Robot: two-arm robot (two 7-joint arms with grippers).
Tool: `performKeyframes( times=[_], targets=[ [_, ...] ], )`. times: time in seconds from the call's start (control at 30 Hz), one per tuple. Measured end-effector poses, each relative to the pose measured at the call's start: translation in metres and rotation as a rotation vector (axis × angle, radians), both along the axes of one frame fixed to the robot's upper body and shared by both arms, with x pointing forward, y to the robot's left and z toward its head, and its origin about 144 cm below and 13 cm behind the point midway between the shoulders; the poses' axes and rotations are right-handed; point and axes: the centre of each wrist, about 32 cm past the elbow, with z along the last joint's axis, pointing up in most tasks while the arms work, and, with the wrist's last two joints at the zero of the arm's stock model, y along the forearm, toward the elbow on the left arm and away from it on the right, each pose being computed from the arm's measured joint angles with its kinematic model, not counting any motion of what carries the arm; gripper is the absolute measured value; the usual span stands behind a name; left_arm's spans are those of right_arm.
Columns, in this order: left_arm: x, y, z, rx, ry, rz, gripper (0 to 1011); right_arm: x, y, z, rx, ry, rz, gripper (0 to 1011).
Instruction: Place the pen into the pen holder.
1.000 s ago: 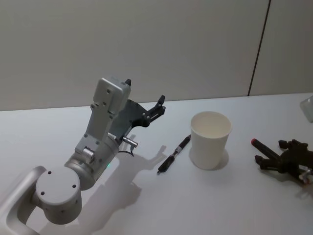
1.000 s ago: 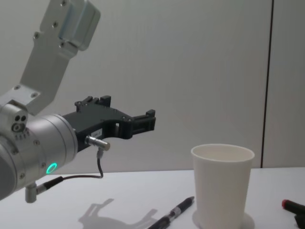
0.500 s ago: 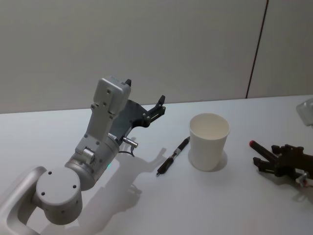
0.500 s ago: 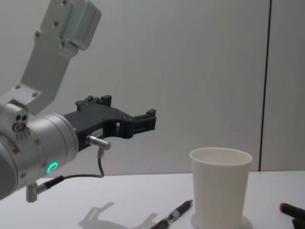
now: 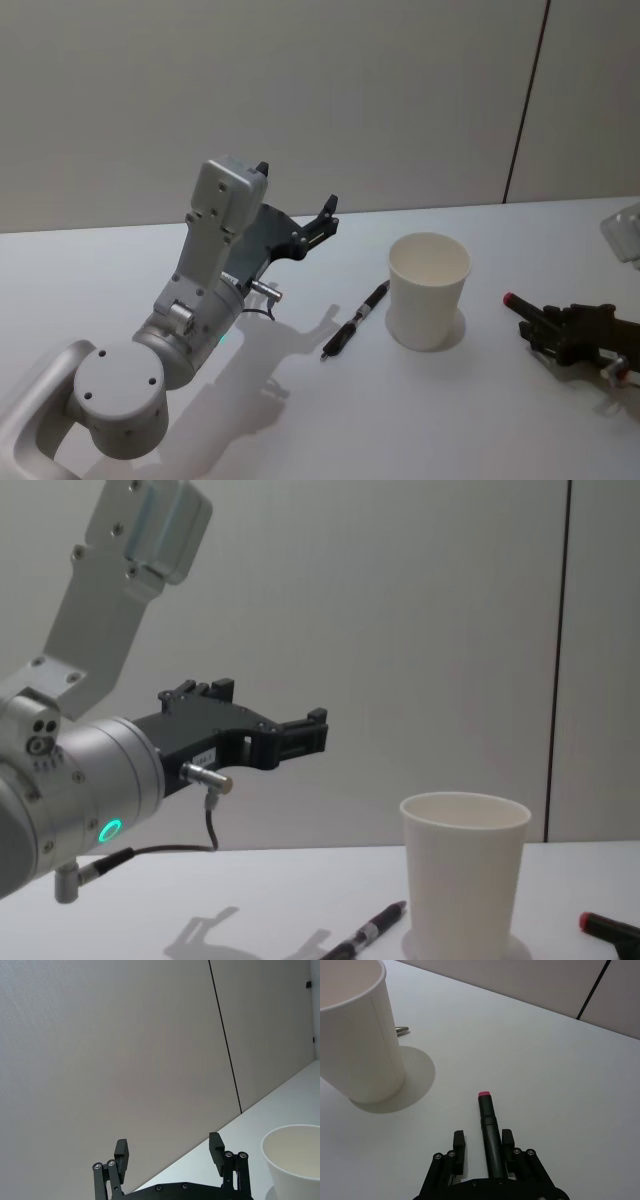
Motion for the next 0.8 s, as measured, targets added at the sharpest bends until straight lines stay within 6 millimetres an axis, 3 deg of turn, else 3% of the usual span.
performKeyframes(
  times=[0.8],
  targets=[
    [0.0,0.0,0.0,0.0,0.0,0.0,1001,-0.0003,0.0004,-0.0005,-0.006,0.0,-0.001,300]
  ],
)
